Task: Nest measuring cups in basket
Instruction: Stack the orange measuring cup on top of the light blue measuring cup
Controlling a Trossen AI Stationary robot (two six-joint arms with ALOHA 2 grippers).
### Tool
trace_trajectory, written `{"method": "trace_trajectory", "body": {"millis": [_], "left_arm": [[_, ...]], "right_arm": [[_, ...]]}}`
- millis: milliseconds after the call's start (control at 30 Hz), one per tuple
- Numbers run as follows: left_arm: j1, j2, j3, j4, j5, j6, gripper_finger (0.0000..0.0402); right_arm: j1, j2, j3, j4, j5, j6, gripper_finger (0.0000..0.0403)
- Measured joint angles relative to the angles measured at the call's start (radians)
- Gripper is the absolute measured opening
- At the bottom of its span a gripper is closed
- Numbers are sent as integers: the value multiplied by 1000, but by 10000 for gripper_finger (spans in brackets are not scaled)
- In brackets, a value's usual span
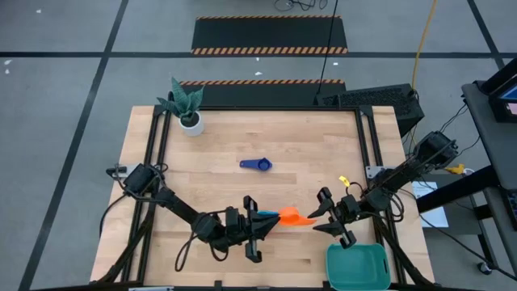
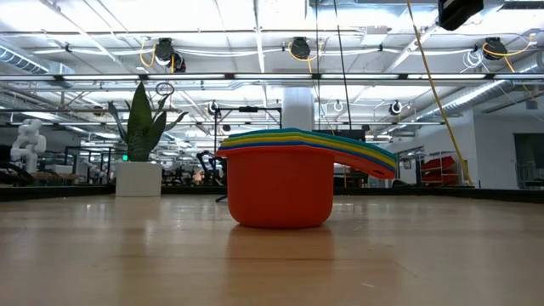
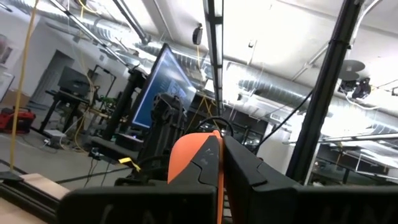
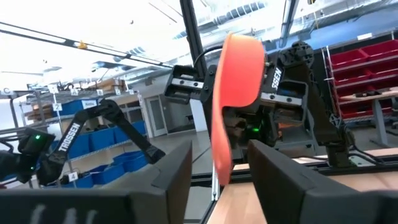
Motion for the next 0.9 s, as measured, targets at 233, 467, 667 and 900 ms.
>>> {"method": "trace_trajectory", "body": {"millis": [233,467,667,900], "left_arm": [[-11,0,0,6,1,35,7],[-9,0,0,-18,1,61,10],[-23,-2,0,-47,-24,155,61],[-122,0,0,17,-300,406,214]], "right_arm": [[0,0,0,7,-1,-24,89],[1,0,0,7,-11,-27,9],[1,0,0,7,-26,9,4],[0,-6,0,-19,-76,82,1]]}}
